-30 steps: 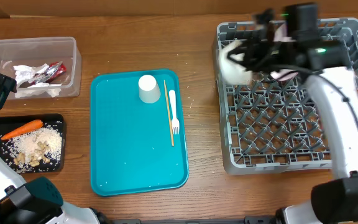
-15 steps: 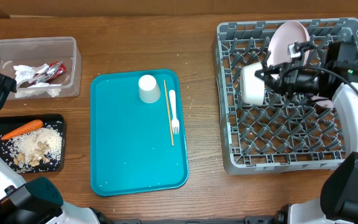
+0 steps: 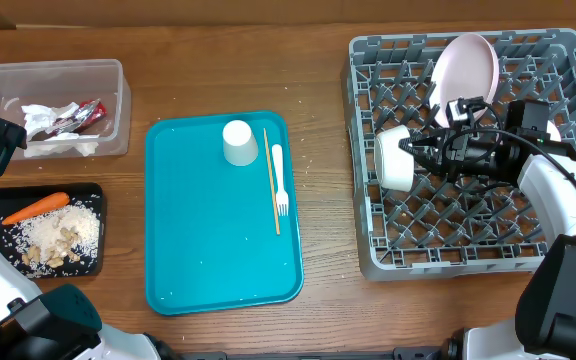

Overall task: Sort waste into correct bins and load items into the dishwasher rack
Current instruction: 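Lower the white bowl into the rack center and open the gripper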

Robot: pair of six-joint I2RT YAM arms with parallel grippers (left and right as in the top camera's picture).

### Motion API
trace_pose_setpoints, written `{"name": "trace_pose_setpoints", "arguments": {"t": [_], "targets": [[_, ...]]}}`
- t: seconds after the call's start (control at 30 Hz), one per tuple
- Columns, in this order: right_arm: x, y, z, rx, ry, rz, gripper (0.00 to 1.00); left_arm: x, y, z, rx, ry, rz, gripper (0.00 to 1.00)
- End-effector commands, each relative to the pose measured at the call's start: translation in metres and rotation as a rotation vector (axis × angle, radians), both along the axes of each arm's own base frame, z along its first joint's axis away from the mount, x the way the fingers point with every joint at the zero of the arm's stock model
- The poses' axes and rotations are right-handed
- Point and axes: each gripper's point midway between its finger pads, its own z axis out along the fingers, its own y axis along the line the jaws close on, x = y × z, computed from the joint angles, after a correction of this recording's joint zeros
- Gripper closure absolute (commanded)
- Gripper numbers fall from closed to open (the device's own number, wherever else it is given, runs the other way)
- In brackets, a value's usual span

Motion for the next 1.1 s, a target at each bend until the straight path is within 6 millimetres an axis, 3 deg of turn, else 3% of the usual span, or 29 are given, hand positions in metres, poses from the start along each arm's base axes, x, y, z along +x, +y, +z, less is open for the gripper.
{"name": "trace_pose_setpoints", "arguments": {"t": [0.0,0.43,0.9,1.07], "targets": [[0.002,-0.005,-0.009,-0.036,0.010,-0.022,0.96,-0.001,0.002,-0.002,0.001,0.013,0.013,0.00],[0.018,-0.064,-0.015,-0.080,0.029,-0.205,0.96,-0.001,0.002,-0.002,0.001,0.013,0.013,0.00],[0.029,-0.089,-0.040,-0.229,0.136,-0.329,0.91,-0.001,0.002,-0.002,0.001,0.013,0.013,0.00],[0.035,-0.113,-0.048,-0.395,0.217,-0.418,0.85,-0.001,0.002,-0.002,0.001,0.013,0.013,0.00]]}}
